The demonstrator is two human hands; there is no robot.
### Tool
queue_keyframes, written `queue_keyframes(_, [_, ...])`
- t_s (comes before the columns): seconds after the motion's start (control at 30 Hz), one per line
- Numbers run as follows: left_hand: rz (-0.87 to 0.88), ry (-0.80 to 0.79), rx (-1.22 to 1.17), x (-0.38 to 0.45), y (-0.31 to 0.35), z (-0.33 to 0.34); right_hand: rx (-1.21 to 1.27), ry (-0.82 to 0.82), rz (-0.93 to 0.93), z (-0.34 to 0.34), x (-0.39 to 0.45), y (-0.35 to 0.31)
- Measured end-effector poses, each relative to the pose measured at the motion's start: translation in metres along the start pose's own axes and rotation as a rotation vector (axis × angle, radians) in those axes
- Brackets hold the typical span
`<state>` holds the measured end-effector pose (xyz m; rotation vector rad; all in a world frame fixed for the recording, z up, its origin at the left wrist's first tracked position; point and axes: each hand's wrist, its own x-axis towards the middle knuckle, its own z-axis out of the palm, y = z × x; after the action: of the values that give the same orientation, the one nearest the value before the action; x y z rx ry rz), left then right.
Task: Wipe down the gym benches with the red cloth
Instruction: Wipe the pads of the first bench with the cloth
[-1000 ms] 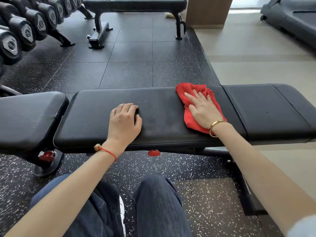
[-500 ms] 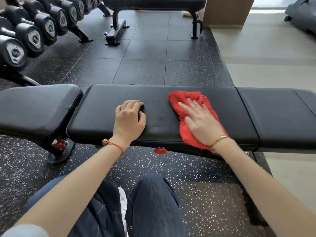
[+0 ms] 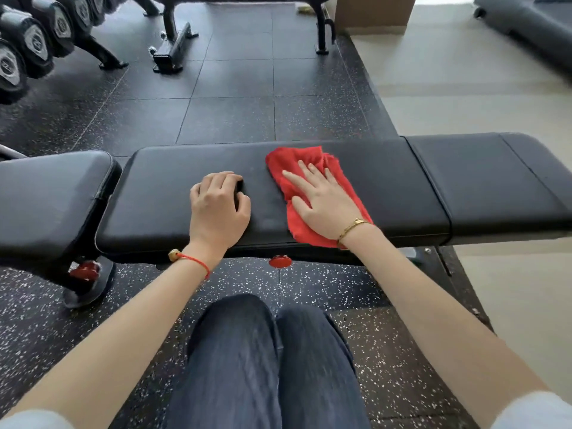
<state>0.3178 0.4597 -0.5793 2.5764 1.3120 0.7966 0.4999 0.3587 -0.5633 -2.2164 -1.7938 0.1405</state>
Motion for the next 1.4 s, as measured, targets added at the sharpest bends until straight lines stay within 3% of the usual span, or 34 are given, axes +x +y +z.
queue_keyframes(0.17, [0.021,-0.010,-0.011,-0.001,-0.005,0.002,-0.007,0.029,0.093,-0.015,-0.041,0.035])
queue_keyframes(0.33, [0.012,-0.059,0.004,-0.001,-0.005,0.001,-0.030,0.022,0.403,-0.021,-0.011,0.062])
queue_keyframes(0.43, [0.011,-0.086,0.006,-0.001,-0.002,0.000,-0.060,0.026,0.462,-0.016,0.006,0.059])
queue_keyframes(0.7, [0.211,-0.160,-0.151,0.011,0.068,0.011,-0.059,0.051,0.462,-0.017,-0.002,0.053])
queue_keyframes(1.03, [0.096,-0.231,-0.038,0.000,0.150,0.062,-0.072,0.131,0.407,-0.026,-0.045,0.086])
queue_keyframes(1.2, [0.055,-0.157,0.029,0.001,0.164,0.071,-0.112,0.075,0.420,-0.047,-0.037,0.138])
queue_keyframes(1.4, [0.037,-0.082,0.026,0.000,0.166,0.074,-0.078,-0.047,0.296,-0.062,-0.008,0.176])
